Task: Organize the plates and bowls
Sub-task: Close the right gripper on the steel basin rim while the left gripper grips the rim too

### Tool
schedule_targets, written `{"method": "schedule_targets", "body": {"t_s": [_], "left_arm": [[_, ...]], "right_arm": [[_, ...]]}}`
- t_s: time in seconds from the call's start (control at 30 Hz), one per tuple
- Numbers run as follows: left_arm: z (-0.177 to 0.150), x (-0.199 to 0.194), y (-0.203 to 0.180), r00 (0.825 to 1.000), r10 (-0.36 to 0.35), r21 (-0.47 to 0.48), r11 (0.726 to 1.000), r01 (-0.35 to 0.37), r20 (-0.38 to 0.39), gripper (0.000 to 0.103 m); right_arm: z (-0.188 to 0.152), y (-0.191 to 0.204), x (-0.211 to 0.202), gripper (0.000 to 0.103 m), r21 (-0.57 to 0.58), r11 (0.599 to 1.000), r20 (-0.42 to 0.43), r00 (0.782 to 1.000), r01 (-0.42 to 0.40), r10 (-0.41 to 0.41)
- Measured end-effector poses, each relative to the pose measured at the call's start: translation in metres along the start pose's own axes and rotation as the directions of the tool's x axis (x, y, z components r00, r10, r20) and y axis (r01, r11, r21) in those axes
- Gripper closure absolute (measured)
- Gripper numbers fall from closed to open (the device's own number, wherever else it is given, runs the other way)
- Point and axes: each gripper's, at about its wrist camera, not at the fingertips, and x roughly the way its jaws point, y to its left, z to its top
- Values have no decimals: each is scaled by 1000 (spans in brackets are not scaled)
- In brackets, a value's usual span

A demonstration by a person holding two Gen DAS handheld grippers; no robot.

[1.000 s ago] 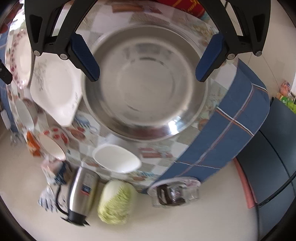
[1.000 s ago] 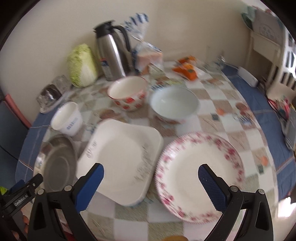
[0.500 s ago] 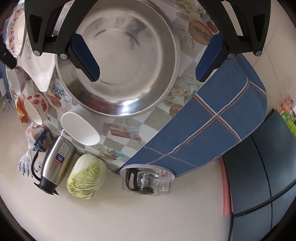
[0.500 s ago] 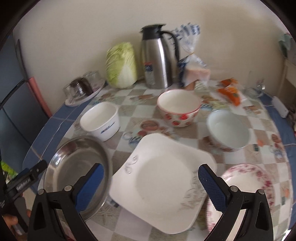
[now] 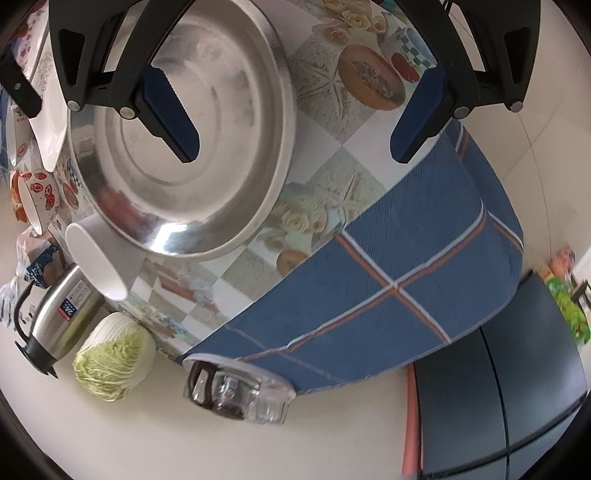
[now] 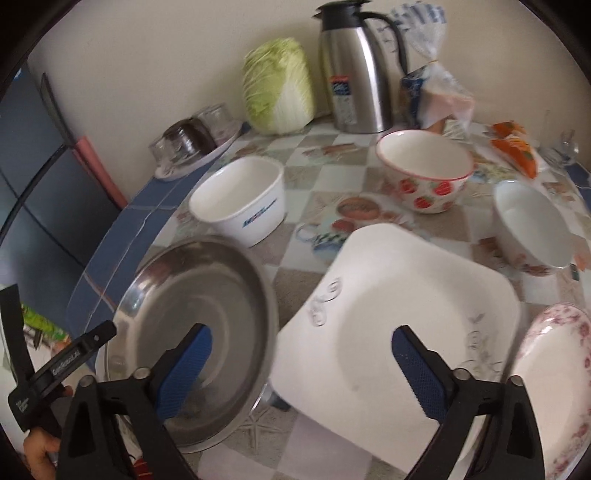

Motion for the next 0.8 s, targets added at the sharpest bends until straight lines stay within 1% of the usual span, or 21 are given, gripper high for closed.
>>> {"method": "schedule_targets", "body": {"t_s": [0.03, 0.1, 0.13, 0.2, 0.27, 0.3, 0.33, 0.4, 0.47, 0.5, 0.57, 0.6, 0.63, 0.7, 0.8], "left_arm": [[-1, 2, 1, 1000, 3, -3, 1000, -3, -8, 0], [-3, 6, 3, 1000, 1, -3, 1000, -1, -25, 1], [-4, 8, 4, 999, -10, -10, 1000, 10, -33, 1], [-6, 11, 7, 999, -27, -21, 999, 26, -42, 1], [-7, 12, 9, 997, -57, -25, 998, 56, -45, 5], [-7, 13, 10, 997, -61, -25, 998, 59, -49, 12], [-7, 14, 10, 997, -60, -25, 998, 59, -55, 17], [-8, 17, 10, 996, -65, -23, 998, 64, -63, 22], [-8, 19, 8, 996, -67, -17, 998, 66, -62, 24], [-8, 19, 7, 996, -68, -13, 998, 67, -63, 27], [-7, 19, 5, 995, -71, -3, 997, 71, -65, 33], [-8, 19, 3, 996, -66, 5, 998, 66, -65, 38], [-8, 19, 2, 996, -57, 11, 998, 58, -64, 42], [-7, 19, 2, 997, -40, 17, 999, 41, -60, 45], [-6, 21, 4, 999, -6, 21, 1000, 7, -52, 46]], "right_arm": [[-1, 3, 3, 17, -9, 1000, -6, 1000, -7, 7], [-2, 7, 9, 32, -21, 999, -22, 999, -27, 27], [-3, 9, 11, 37, -27, 999, -29, 999, -35, 35], [-3, 13, 15, 53, -46, 998, -40, 998, -44, 43], [-4, 16, 19, 58, -60, 997, -45, 998, -46, 43], [-4, 17, 21, 61, -61, 997, -47, 998, -45, 42], [-3, 17, 22, 63, -61, 997, -50, 998, -45, 42], [-2, 17, 26, 66, -57, 997, -59, 997, -49, 46], [0, 18, 29, 66, -63, 997, -58, 997, -49, 46], [1, 19, 30, 66, -69, 996, -59, 997, -48, 44], [3, 20, 33, 68, -73, 996, -59, 997, -58, 53], [4, 20, 35, 71, -72, 996, -63, 996, -60, 55], [5, 21, 35, 71, -75, 996, -58, 997, -55, 51], [6, 22, 36, 71, -80, 995, -57, 997, -53, 49], [7, 25, 38, 73, -92, 995, -53, 998, -47, 42]]}}
